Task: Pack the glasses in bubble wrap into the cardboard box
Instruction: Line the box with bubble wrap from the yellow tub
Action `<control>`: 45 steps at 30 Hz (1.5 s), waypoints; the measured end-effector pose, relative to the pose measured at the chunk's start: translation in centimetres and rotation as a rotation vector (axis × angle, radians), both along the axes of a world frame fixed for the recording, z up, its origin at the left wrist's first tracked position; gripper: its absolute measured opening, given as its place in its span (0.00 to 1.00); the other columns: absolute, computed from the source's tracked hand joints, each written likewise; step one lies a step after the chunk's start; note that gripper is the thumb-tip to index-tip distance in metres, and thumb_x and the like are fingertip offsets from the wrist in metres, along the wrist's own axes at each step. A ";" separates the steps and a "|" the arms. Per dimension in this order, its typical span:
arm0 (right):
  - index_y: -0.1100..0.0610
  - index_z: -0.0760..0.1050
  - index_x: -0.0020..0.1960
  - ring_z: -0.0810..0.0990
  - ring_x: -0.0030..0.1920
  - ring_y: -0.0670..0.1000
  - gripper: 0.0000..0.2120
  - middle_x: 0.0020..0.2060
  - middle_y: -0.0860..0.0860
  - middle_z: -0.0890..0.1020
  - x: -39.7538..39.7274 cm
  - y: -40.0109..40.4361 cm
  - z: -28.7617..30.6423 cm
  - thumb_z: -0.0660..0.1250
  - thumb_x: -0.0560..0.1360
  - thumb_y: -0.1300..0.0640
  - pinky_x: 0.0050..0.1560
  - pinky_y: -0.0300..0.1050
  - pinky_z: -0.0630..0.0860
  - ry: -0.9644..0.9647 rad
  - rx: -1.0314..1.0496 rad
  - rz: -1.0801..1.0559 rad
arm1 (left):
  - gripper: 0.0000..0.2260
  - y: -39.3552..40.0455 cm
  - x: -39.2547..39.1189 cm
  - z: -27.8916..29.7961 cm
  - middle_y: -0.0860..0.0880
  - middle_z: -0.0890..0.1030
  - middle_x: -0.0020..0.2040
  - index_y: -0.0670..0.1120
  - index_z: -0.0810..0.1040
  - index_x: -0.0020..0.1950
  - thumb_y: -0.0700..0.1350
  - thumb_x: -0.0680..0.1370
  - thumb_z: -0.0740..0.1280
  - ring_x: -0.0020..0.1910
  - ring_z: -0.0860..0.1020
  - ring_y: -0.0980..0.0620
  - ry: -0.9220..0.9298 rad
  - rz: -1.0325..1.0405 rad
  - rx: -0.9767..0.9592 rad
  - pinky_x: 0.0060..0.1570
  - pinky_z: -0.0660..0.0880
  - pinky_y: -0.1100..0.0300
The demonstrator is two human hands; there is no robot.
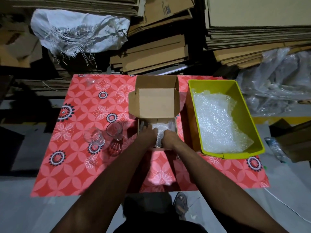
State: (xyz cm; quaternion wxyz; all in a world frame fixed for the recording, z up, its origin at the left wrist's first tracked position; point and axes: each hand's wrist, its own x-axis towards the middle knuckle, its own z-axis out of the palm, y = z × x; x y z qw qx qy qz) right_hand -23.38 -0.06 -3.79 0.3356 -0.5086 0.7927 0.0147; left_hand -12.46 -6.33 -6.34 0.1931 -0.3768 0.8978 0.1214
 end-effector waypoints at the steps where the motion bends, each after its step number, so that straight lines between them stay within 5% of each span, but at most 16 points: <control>1: 0.66 0.75 0.60 0.80 0.55 0.60 0.12 0.53 0.60 0.79 0.0 -0.2 0.1 0.61 0.79 0.64 0.43 0.40 0.71 -0.022 -0.011 -0.022 | 0.20 0.1 0.0 0.1 0.36 0.69 0.69 0.37 0.65 0.71 0.35 0.79 0.60 0.70 0.66 0.37 0.015 0.021 0.009 0.69 0.63 0.48; 10: 0.66 0.66 0.68 0.77 0.62 0.65 0.19 0.63 0.65 0.77 -0.4 -1.1 0.2 0.61 0.77 0.68 0.49 0.46 0.70 -0.070 -0.095 -0.116 | 0.14 0.8 0.3 1.1 0.38 0.75 0.64 0.35 0.73 0.64 0.33 0.79 0.60 0.65 0.73 0.41 0.100 0.099 0.165 0.62 0.71 0.53; 14: 0.66 0.71 0.61 0.77 0.61 0.65 0.14 0.60 0.65 0.79 0.2 -0.1 0.1 0.62 0.77 0.67 0.47 0.46 0.70 -0.037 -0.038 -0.078 | 0.18 0.5 0.6 0.8 0.40 0.74 0.65 0.38 0.71 0.67 0.34 0.77 0.60 0.63 0.75 0.41 0.239 0.214 0.237 0.57 0.74 0.53; 19: 0.67 0.78 0.58 0.79 0.60 0.62 0.12 0.56 0.62 0.79 -0.1 0.0 0.2 0.63 0.77 0.65 0.44 0.43 0.70 0.034 0.038 0.069 | 0.16 1.5 0.8 1.1 0.35 0.72 0.69 0.34 0.69 0.68 0.34 0.80 0.59 0.66 0.73 0.40 0.161 0.153 0.157 0.60 0.70 0.53; 23: 0.64 0.77 0.65 0.78 0.63 0.62 0.16 0.63 0.61 0.79 -0.5 -0.1 1.5 0.62 0.79 0.64 0.61 0.47 0.75 0.144 0.045 0.215 | 0.13 2.0 1.2 1.3 0.37 0.77 0.65 0.36 0.76 0.64 0.35 0.80 0.61 0.64 0.76 0.41 0.080 0.085 0.107 0.60 0.71 0.54; 27: 0.60 0.79 0.63 0.80 0.62 0.60 0.16 0.60 0.58 0.81 -0.5 0.6 0.8 0.65 0.76 0.61 0.61 0.48 0.77 0.171 0.158 0.388 | 0.11 2.4 1.7 2.0 0.38 0.81 0.60 0.36 0.80 0.60 0.38 0.79 0.65 0.59 0.80 0.41 -0.083 -0.001 0.105 0.56 0.75 0.53; 33: 0.56 0.72 0.72 0.79 0.63 0.59 0.24 0.63 0.57 0.81 -0.5 0.5 0.5 0.64 0.77 0.65 0.62 0.49 0.77 0.183 -0.016 0.432 | 0.12 2.4 3.0 1.5 0.44 0.82 0.56 0.42 0.81 0.59 0.40 0.78 0.63 0.57 0.80 0.44 -0.064 -0.119 -0.078 0.58 0.76 0.52; 35: 0.57 0.76 0.68 0.79 0.62 0.59 0.20 0.61 0.57 0.82 -0.5 0.7 0.3 0.62 0.78 0.65 0.59 0.48 0.78 0.201 0.030 0.477 | 0.12 2.5 3.9 0.9 0.49 0.84 0.51 0.46 0.84 0.54 0.42 0.78 0.61 0.55 0.79 0.46 -0.154 -0.196 -0.196 0.69 0.68 0.46; 38: 0.56 0.79 0.65 0.80 0.61 0.58 0.18 0.59 0.57 0.82 -0.5 0.6 0.0 0.64 0.77 0.63 0.58 0.48 0.79 0.203 -0.004 0.442 | 0.13 2.2 4.3 0.7 0.51 0.85 0.49 0.47 0.84 0.52 0.42 0.79 0.59 0.59 0.76 0.47 -0.187 -0.269 -0.297 0.78 0.42 0.39; 42: 0.58 0.81 0.59 0.82 0.57 0.60 0.12 0.54 0.59 0.84 0.1 2.0 -0.7 0.66 0.78 0.57 0.52 0.47 0.78 0.256 -0.010 0.504 | 0.12 1.7 4.9 -0.1 0.53 0.85 0.48 0.48 0.85 0.51 0.42 0.79 0.60 0.57 0.79 0.50 -0.295 -0.306 -0.257 0.78 0.45 0.42; 45: 0.59 0.83 0.55 0.83 0.53 0.61 0.10 0.51 0.60 0.84 -0.1 2.4 -1.0 0.66 0.78 0.57 0.49 0.49 0.80 0.309 0.004 0.515 | 0.12 0.3 6.8 -4.2 0.70 0.81 0.41 0.64 0.85 0.46 0.59 0.74 0.61 0.54 0.74 0.75 -0.357 -0.076 -0.302 0.77 0.35 0.52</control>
